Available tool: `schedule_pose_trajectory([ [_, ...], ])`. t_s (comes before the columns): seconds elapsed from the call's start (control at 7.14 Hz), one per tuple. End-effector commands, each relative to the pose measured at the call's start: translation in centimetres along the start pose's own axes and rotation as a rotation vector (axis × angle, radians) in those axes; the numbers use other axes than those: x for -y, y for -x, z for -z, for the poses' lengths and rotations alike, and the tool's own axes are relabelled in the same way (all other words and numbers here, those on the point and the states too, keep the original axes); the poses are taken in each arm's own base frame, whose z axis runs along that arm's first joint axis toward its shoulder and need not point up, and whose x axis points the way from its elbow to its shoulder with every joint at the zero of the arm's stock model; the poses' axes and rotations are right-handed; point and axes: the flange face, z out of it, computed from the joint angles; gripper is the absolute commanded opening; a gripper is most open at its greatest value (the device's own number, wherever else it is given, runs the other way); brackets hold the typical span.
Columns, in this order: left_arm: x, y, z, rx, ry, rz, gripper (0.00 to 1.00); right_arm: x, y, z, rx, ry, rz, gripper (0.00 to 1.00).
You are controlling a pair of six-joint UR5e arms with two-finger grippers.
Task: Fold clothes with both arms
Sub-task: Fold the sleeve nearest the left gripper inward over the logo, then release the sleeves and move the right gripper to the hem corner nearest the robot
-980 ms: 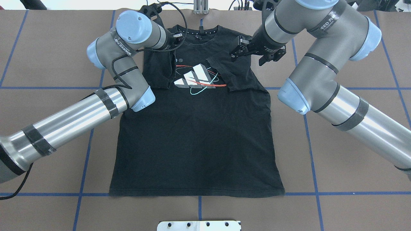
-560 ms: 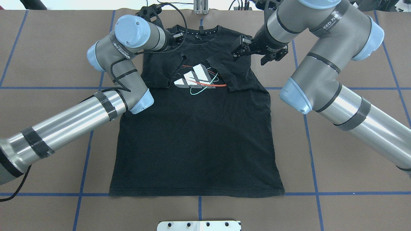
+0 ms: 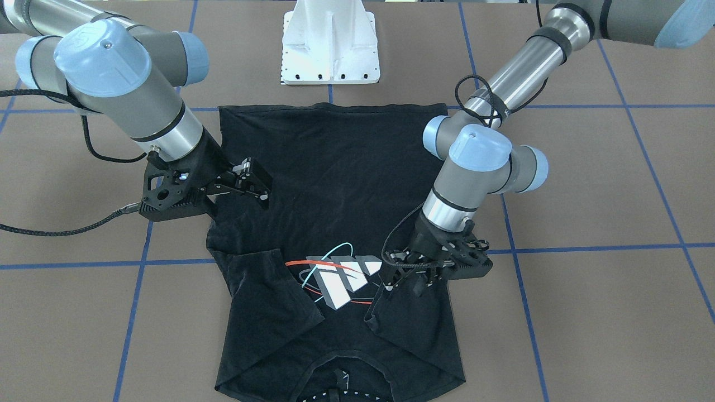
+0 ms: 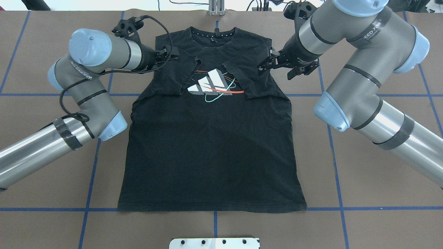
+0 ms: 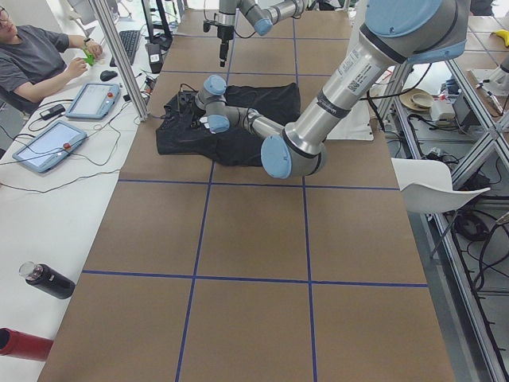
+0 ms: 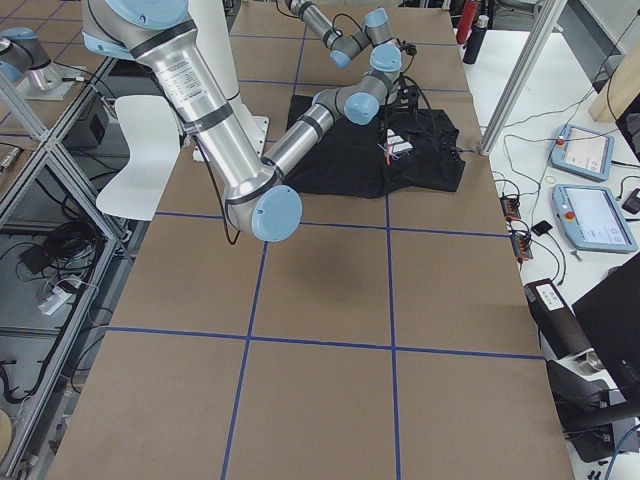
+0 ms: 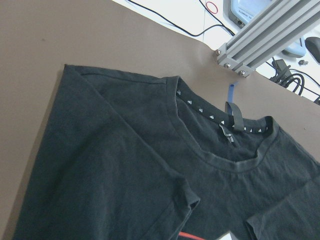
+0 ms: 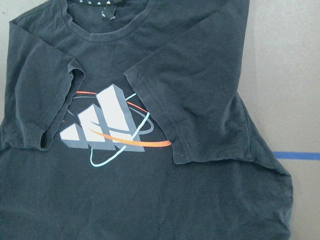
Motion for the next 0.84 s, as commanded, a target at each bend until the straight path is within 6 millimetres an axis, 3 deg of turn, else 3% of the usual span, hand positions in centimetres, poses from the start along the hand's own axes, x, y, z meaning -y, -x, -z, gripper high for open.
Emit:
schedule_pose_trajectory([
  [0.0,-3.0,4.8,7.4,-0.020,0.091,0.001,1.00,-3.9,-2.4,-0.8,0.001,0.059,-0.026,1.00],
  [0.28,-4.8,7.0,11.4,-0.026,0.119,0.000,1.00,-9.4,-6.6,-3.2,0.049,0.093,-0.039,1.00],
  [0.42,-5.5,7.3,13.2,-0.041,0.117,-0.006,1.00,-12.5,-10.4,-4.4,0.101,0.102,-0.056,1.00],
  [0.7,-5.6,6.8,14.2,-0.060,0.107,-0.010,1.00,-17.4,-13.1,-6.8,0.093,0.180,-0.086,1.00],
])
